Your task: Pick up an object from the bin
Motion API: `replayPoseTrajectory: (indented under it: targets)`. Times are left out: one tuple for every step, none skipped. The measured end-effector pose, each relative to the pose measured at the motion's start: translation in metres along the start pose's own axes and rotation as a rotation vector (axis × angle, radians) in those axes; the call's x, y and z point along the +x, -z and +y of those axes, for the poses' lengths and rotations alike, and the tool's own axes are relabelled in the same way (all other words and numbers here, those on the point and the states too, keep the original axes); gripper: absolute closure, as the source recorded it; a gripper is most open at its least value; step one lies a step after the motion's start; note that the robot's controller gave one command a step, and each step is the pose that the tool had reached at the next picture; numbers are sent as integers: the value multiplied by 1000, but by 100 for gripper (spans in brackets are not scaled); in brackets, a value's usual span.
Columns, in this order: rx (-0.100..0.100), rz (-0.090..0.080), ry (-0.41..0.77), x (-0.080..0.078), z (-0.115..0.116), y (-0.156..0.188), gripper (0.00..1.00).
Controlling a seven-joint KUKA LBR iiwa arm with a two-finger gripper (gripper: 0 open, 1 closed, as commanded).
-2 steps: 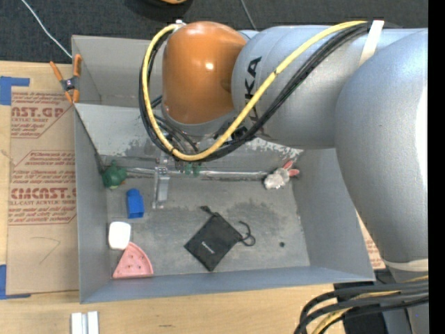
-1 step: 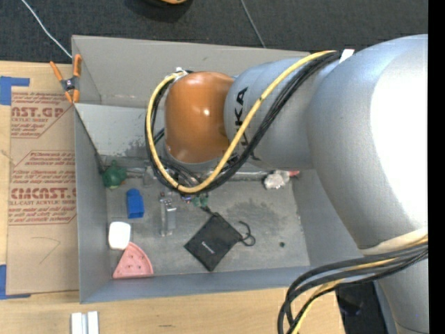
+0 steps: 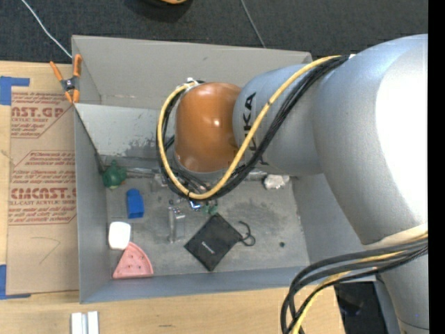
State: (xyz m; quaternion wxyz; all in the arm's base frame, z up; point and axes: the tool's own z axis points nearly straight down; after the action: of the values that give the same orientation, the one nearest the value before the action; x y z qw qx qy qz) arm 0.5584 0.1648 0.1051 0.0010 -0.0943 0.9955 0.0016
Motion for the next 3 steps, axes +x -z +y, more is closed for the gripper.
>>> replayPoseTrajectory:
  targets:
    - [-2, 4, 41, 4, 63, -37, 0]
    - [-1, 0, 10, 44, -39, -34, 0]
    - [-1, 2, 164, 49, -55, -30, 0]
